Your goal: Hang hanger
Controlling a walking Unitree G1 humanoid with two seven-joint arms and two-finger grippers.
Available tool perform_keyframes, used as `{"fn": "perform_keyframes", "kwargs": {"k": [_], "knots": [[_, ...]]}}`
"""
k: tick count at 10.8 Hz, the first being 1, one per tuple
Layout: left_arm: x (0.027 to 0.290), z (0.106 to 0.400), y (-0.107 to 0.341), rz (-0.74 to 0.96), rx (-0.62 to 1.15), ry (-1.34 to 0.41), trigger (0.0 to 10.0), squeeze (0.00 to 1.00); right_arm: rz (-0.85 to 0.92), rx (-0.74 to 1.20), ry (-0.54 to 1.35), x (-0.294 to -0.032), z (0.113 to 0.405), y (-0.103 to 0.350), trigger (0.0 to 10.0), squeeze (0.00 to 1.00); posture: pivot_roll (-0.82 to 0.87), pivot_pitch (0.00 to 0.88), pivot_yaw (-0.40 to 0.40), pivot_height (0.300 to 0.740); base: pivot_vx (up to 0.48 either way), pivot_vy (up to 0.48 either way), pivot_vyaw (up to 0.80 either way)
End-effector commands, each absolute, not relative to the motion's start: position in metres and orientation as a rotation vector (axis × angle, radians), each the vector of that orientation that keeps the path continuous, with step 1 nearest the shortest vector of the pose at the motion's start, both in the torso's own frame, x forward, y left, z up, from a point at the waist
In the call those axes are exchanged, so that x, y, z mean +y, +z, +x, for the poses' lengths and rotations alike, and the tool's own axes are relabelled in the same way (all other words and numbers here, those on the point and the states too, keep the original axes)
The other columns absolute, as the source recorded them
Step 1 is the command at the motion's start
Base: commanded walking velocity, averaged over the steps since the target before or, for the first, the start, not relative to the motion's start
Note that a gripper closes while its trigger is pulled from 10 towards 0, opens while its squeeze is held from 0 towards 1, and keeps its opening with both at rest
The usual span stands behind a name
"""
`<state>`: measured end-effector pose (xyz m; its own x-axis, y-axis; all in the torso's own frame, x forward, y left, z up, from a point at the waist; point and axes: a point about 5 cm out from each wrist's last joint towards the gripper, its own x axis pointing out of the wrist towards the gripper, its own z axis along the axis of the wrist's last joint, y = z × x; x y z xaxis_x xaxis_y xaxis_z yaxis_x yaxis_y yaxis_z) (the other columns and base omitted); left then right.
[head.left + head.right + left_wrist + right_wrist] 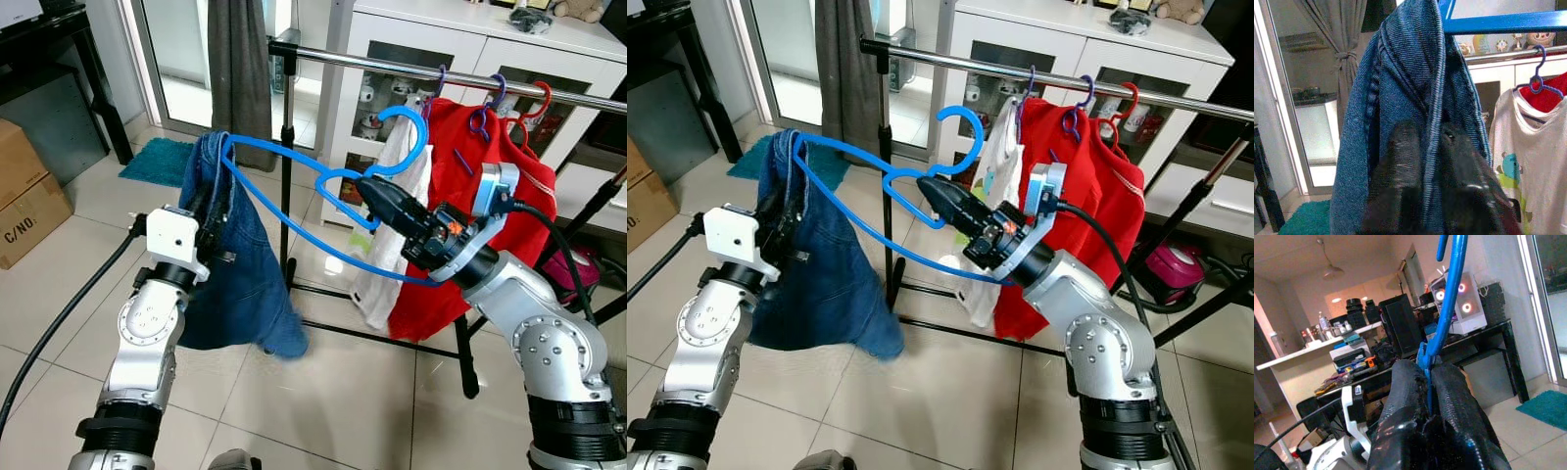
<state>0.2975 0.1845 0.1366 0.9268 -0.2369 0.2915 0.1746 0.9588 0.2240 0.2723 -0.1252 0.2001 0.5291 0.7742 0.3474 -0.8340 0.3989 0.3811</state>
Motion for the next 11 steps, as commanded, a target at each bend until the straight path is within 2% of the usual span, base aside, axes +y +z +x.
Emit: {"fn": "perform_keyframes", "kwargs": {"k": [1, 5, 9, 11], "knots": [[0.183, 0.298, 0.139, 0.209, -0.336, -0.215, 0.0, 0.0, 0.553, -0.182, 1.007, -0.13, 0.274, 0.209, 10.0, 0.0, -0.03, 0.0, -0.03, 0.74, 0.0, 0.0, 0.0], [0.189, 0.298, 0.137, 0.245, -0.311, -0.192, 0.0, 0.0, 0.545, -0.165, 0.993, -0.13, 0.273, 0.206, 10.0, 0.0, -0.03, 0.0, -0.026, 0.74, 0.0, 0.0, 0.0], [0.208, 0.3, 0.134, 0.4, -0.214, -0.119, 0.0, 0.0, 0.398, 0.046, 0.925, -0.118, 0.271, 0.179, 10.0, 0.0, -0.02, 0.0, -0.021, 0.74, 0.0, 0.0, 0.0], [0.205, 0.301, 0.131, 0.425, -0.187, -0.149, 0.0, 0.0, 0.376, 0.097, 0.916, -0.112, 0.269, 0.172, 10.0, 0.0, -0.02, 0.0, -0.018, 0.74, 0.0, 0.0, 0.0]]}}
